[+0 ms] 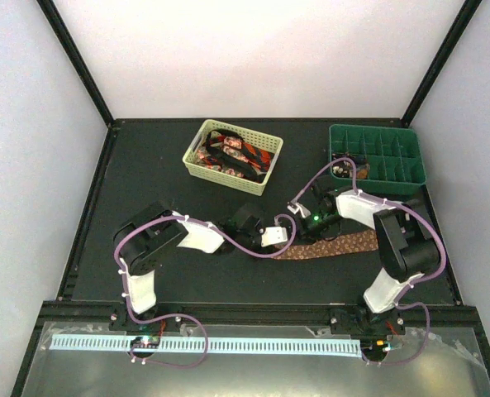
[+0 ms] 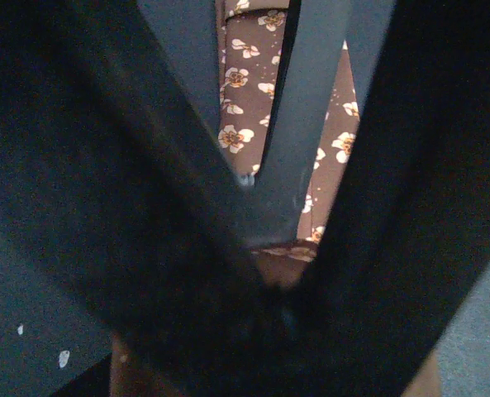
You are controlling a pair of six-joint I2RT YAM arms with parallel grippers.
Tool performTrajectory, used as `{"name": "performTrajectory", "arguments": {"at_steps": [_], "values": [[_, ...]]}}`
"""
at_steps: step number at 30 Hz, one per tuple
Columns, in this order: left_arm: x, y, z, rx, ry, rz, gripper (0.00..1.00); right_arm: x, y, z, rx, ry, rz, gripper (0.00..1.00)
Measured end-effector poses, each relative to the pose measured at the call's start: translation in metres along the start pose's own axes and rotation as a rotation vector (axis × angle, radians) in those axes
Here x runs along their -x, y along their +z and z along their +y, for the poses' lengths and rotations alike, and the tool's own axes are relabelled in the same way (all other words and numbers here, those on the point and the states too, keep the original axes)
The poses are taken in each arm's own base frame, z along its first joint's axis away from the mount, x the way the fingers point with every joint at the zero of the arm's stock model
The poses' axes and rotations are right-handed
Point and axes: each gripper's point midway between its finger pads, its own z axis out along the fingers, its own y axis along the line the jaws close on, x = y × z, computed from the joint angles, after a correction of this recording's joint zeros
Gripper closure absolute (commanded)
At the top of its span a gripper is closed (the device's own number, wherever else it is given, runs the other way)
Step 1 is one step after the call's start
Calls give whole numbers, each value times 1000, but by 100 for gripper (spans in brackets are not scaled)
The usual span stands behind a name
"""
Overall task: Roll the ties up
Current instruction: Roll the tie at the center of the board.
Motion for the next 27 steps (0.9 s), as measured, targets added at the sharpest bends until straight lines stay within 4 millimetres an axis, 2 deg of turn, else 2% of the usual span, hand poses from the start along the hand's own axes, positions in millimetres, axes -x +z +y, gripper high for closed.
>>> {"name": "performTrajectory", "arguments": {"at_steps": [2,4,8,10,15,17,22,27], "values": [[0,0,0,0,0,0,63,1,5,-1,1,1,8,60],[0,0,0,0,0,0,63,2,8,-3,0,2,14,67],[0,0,0,0,0,0,63,5,9,-2,-2,-13,5,90],[0,0,0,0,0,0,62,6,9,-4,-11,-12,4,97],[0,0,1,4,-4,-2,52,3,8,-8,-41,-53,13,98],[0,-2,0,9,-9,-11,40,1,8,-11,-55,-64,21,98],[-10,-22,-17,-19,-8,-22,24,-6,8,-18,-98,-71,45,99],[-5,-31,-24,-37,12,-53,16,-7,7,-22,-121,-68,52,98]]}}
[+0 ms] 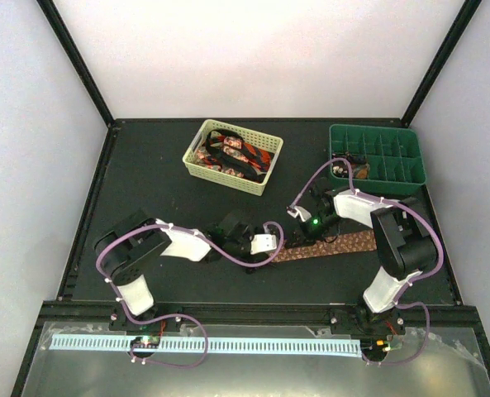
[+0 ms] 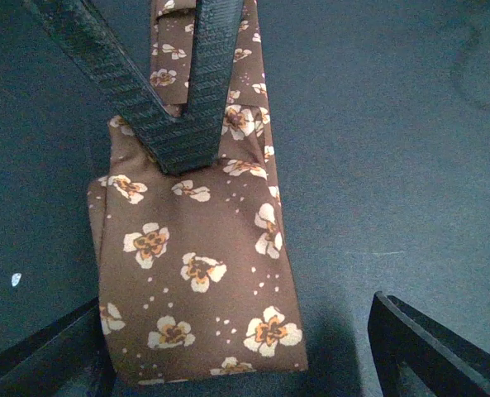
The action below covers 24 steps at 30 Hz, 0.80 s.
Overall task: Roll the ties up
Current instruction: Roll the tie at the center of the board.
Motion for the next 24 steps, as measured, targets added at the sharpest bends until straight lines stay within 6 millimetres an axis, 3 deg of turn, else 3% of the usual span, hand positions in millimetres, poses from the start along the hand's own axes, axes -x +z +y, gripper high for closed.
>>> {"name": "performTrajectory", "arguments": {"at_steps": [5,9,16,20,24], "values": [[-5,7,0,-5,-6,1,13,0,0,-1,-3,-6,-1,99],[-3,18,4,-7,-14,-11,16,0,2,-3,-2,-7,7,98],[11,37,20,30,-23,-16,48,0,3,-2,4,-24,7,98],[8,35,31,53,-45,1,54,3,2,0,10,-49,2,98],[4,28,44,83,-49,8,59,20,4,1,24,-86,-5,98]]}}
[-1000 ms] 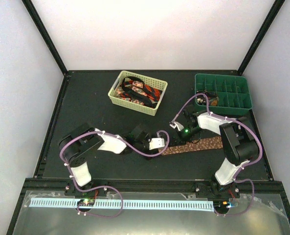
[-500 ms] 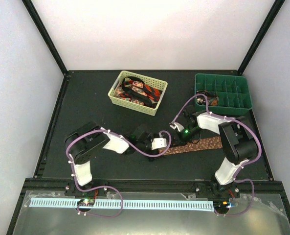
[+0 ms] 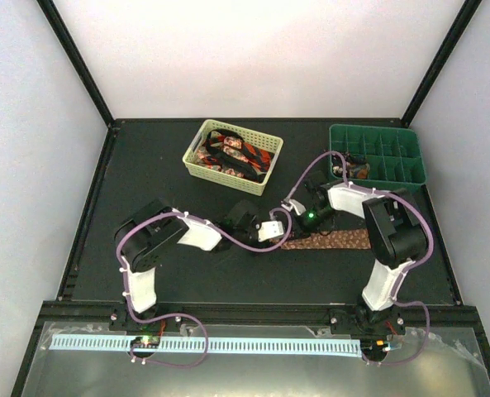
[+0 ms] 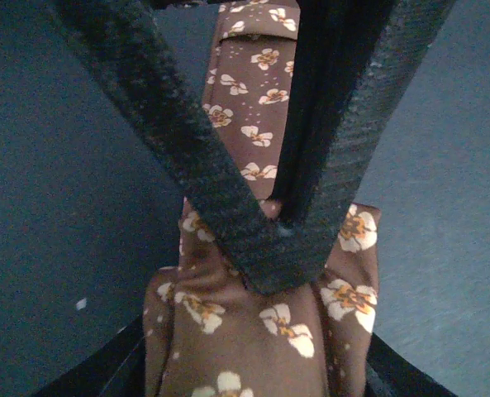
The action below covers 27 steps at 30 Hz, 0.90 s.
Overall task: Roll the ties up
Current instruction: Roll the tie at the center of the board.
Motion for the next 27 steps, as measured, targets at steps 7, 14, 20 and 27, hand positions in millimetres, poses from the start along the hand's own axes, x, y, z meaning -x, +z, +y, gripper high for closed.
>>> {"name": "performTrajectory", "arguments": {"at_steps": [7,14,20,27], "values": [[-9,-12,16,25,-5,6,58,21,6,-4,11,-51,-8,99],[-16,-22,3,-45,-20,-39,36,19,14,-12,4,-65,15,98],[-17,-25,-2,-63,-62,-90,33,20,17,-15,13,-86,33,98],[-11,-17,1,-69,-74,-156,44,20,18,-15,22,-99,32,98]]}}
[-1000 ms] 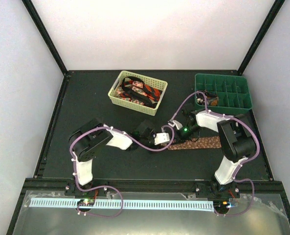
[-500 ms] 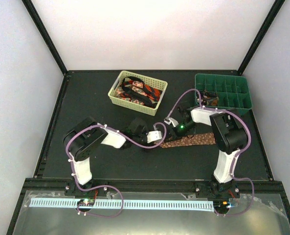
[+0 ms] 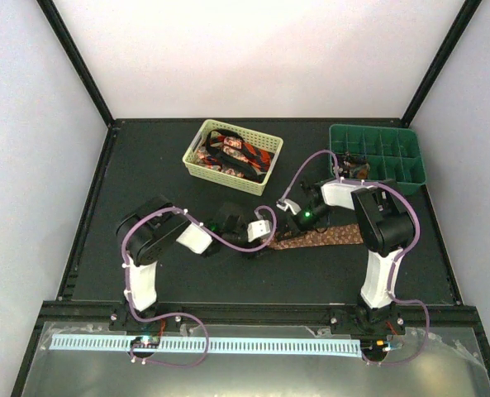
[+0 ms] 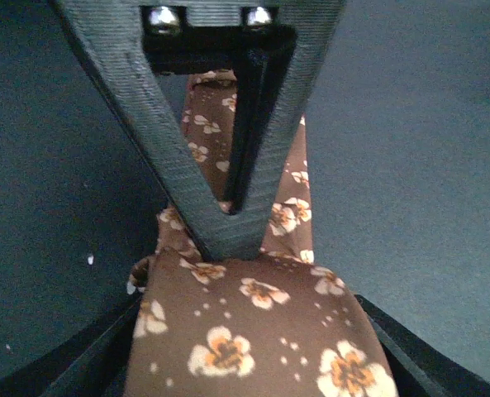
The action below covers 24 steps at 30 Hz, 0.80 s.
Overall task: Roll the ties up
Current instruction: Roll the tie at the center of the board.
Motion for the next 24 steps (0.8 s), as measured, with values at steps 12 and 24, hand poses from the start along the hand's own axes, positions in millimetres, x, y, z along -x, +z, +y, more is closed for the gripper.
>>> {"name": "performTrajectory", "arguments": {"at_steps": [12,24], "values": [[3,6,8,32,19,25,68,0,-8,2,8,-4,-27,56],[3,8,7,56,50,136,68,8,-46,28,48,-33,-121,41]]}}
